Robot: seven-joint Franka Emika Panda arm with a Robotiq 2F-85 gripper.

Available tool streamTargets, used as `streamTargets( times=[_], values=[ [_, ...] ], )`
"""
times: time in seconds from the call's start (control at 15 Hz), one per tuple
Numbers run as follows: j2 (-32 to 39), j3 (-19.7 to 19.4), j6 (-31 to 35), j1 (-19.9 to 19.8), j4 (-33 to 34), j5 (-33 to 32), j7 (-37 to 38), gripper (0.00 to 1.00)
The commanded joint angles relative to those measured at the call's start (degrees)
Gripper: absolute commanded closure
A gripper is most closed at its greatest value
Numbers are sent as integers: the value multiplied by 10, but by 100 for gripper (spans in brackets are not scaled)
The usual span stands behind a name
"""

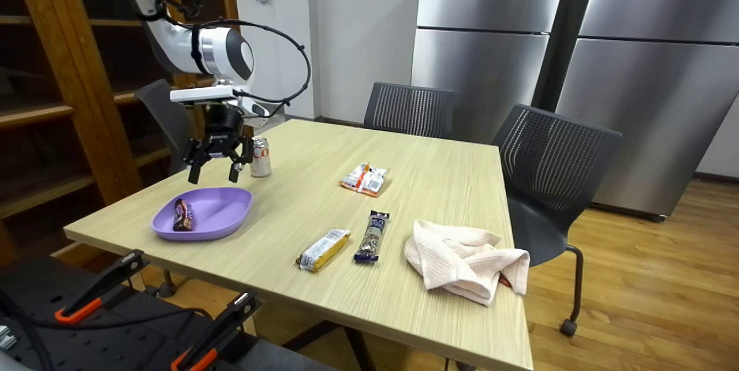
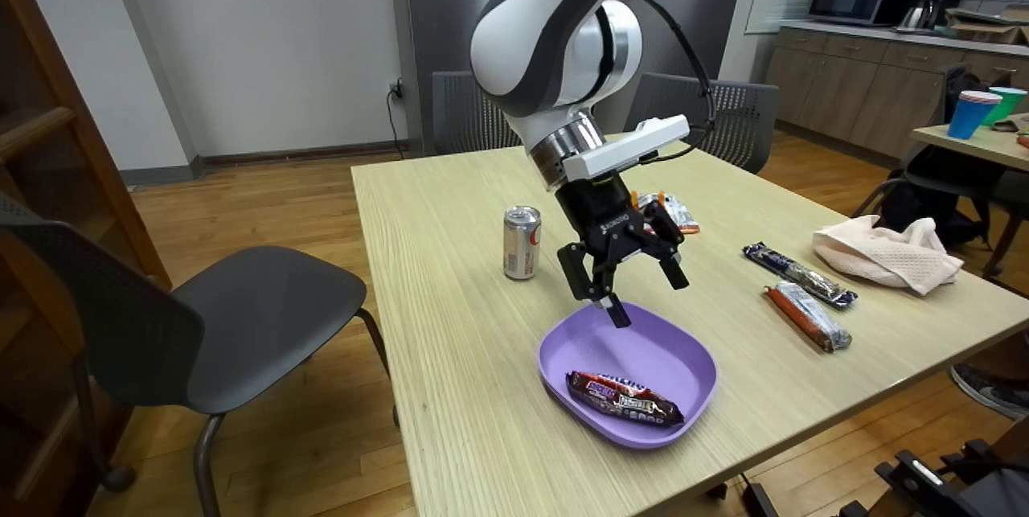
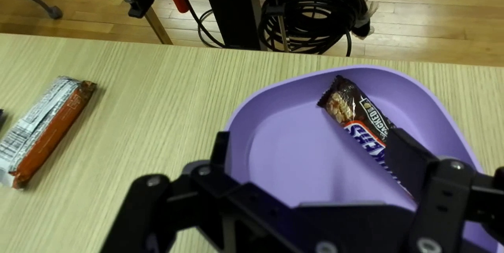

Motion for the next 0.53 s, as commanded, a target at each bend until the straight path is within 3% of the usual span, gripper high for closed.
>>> streamTargets(
  times=[0.0, 0.47],
  values=[
    [-32, -8, 27, -17, -31, 28, 37, 0],
    [-62, -38, 71, -38, -67, 28, 59, 0]
  ],
)
